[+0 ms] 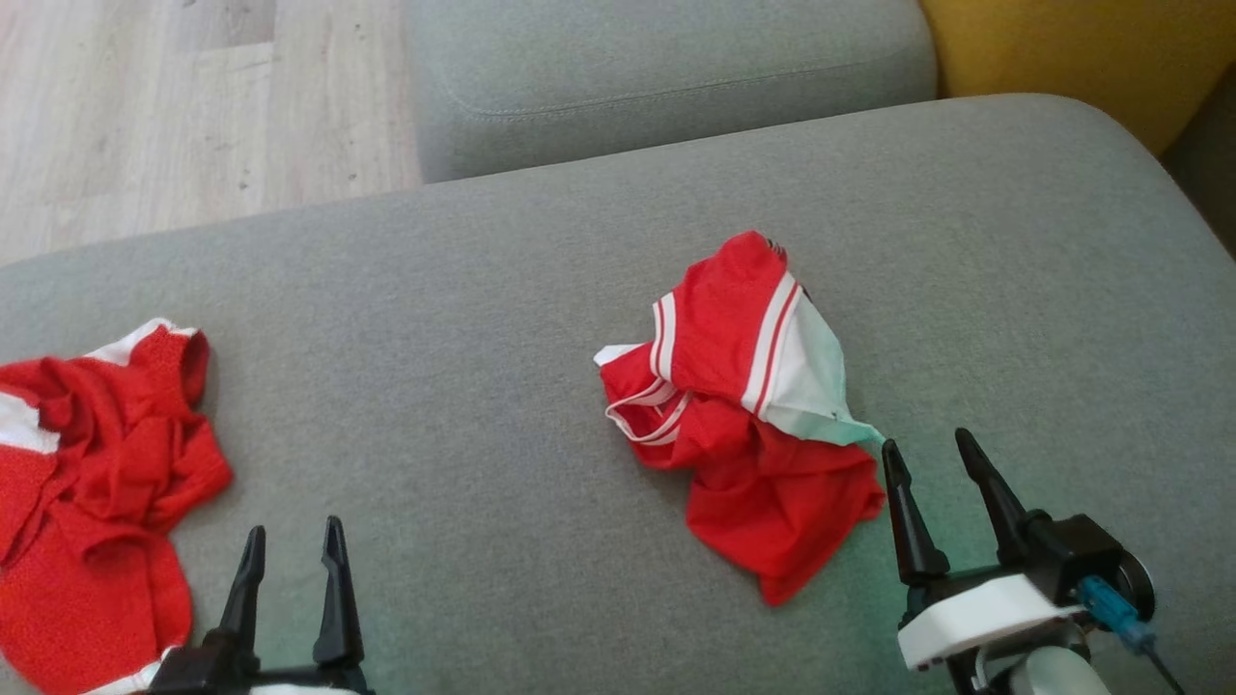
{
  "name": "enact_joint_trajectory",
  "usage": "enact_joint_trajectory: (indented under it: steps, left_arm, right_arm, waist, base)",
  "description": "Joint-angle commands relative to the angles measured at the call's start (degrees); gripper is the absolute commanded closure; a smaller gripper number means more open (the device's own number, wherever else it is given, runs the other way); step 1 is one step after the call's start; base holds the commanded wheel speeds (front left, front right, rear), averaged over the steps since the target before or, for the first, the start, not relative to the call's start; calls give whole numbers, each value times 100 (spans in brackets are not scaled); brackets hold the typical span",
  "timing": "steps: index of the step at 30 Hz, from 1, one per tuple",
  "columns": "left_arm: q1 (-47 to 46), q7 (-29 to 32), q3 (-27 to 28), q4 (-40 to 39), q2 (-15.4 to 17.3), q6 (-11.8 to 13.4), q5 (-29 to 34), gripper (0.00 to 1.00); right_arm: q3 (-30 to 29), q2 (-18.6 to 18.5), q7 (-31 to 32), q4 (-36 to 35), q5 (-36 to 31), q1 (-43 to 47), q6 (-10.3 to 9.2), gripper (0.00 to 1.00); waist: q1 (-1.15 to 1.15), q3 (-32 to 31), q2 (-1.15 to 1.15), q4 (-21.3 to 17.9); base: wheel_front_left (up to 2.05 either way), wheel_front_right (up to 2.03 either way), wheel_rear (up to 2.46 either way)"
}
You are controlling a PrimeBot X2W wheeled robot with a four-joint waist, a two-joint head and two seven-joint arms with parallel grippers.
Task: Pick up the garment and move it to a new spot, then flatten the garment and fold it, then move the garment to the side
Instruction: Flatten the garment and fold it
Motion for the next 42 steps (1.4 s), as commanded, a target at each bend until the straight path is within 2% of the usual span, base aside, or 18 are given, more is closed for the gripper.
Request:
enact_joint_trajectory:
  steps: [1,8,14,18,22,26,34,35,37,38,42]
  left_arm:
    - [-299,-55,122,-210,-8,-30,32,0]
    - [-430,-55,-48,-294,-8,-64,31,0]
    - [-1067,-55,-763,6,-8,-198,194,0]
    - [-1738,46,-1452,474,-8,-262,148,0]
    - [-2371,306,-1900,1131,-8,-285,2,0]
    - [-2803,607,-2037,1872,15,-297,-4,0]
    - [-3203,736,-2000,2773,140,-293,-82,0]
    - [-3246,747,-2006,2878,148,-296,-99,21]
    - [-3315,796,-2030,3108,157,-304,-148,94]
    - [-3345,813,-2055,3210,157,-309,-180,100]
    - [-3553,615,-1965,3329,134,-325,-489,100]
  right_arm:
    - [158,-10,-62,-202,35,-278,44,0]
    - [204,-9,-62,-257,64,-312,44,0]
    - [330,-9,-62,-341,101,-409,44,0]
    - [389,-9,-62,-403,146,-505,44,0]
    - [471,-9,-62,-459,201,-611,44,0]
    - [505,-9,-62,-490,246,-682,44,0]
    - [474,-9,-62,-513,288,-702,44,0]
    - [477,-9,-62,-516,295,-707,44,0]
    - [484,-9,-62,-519,313,-710,44,0]
    - [488,-9,-62,-516,318,-708,44,0]
    - [450,-9,-62,-509,322,-699,44,0]
  waist:
    - [0,3,0,-47]
    - [0,46,0,-237]
    - [0,188,0,-503]
    - [0,346,0,-739]
    - [0,533,0,-1005]
    - [0,667,0,-1262]
    - [0,795,0,-1561]
    - [0,810,0,-1581]
    - [0,813,0,-1612]
    - [0,808,0,-1624]
    - [0,784,0,-1612]
  base:
    - [0,0,0]
    - [0,0,0]
    - [0,0,0]
    - [0,0,0]
    - [0,0,0]
    - [0,0,0]
    - [0,0,0]
    - [0,0,0]
    - [0,0,0]
    - [0,0,0]
    - [0,0,0]
